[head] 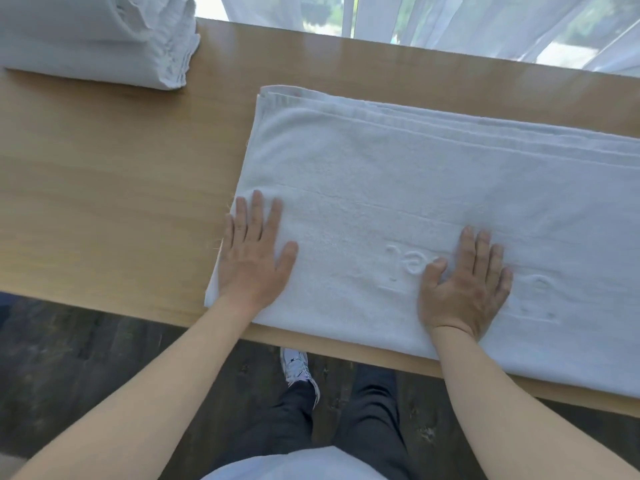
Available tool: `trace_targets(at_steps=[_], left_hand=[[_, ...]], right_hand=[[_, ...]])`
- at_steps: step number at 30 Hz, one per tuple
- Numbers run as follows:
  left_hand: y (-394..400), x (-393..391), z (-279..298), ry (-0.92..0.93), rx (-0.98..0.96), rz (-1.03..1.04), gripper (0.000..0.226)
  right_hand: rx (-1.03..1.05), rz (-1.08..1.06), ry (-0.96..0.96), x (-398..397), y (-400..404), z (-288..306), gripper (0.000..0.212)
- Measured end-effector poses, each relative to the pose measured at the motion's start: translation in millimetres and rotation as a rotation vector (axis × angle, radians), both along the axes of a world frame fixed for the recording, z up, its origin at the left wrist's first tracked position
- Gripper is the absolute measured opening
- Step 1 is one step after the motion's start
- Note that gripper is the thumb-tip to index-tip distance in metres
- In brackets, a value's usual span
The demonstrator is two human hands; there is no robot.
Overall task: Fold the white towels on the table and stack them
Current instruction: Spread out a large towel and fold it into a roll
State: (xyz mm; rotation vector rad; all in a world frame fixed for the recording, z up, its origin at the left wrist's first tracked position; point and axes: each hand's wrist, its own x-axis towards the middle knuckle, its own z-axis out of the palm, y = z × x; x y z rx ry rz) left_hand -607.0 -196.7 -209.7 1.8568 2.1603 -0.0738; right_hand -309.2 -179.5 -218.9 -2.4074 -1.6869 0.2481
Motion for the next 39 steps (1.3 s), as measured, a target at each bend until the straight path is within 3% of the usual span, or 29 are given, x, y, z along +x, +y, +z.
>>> trace_targets(at_steps=[4,6,12,18,20,24,27,34,39], left_hand=[[39,45,-2,-0.042,0.053,-0.437,0.070],[67,52,-4,-0.040,0.070,-0.497,0.067],[153,2,-5,-0.021,0.066,-0.169,0.071],[194,-19,-3,-0.039,0.044,0.032,0.065],[187,-8,2,-0.043,0.067,0.017,0.066],[132,45,8,-0.250,0.083,-0.188,0.068],[118,61,0,-0.137,0.066,-0.284,0.067],[201,4,0,-0.014,0.040,-0.044,0.065],[179,21,1,0.000,0.039,0.000,0.072]], right_hand=[[0.000,0.005,-0.008,2,-2,-1,0.069],[0.004,0.006,-0.012,2,-2,0,0.069],[0.017,0.005,-0.026,2,-2,-2,0.069],[0.028,-0.007,-0.024,-2,1,1,0.070],[0.019,-0.001,-0.026,-2,1,2,0.071],[0.008,-0.010,-0.025,-3,0,4,0.071],[-0.017,0.006,-0.037,-4,1,6,0.071],[-0.017,0.008,-0.043,0,-1,2,0.070],[-0.025,0.023,-0.049,-2,0,3,0.070]])
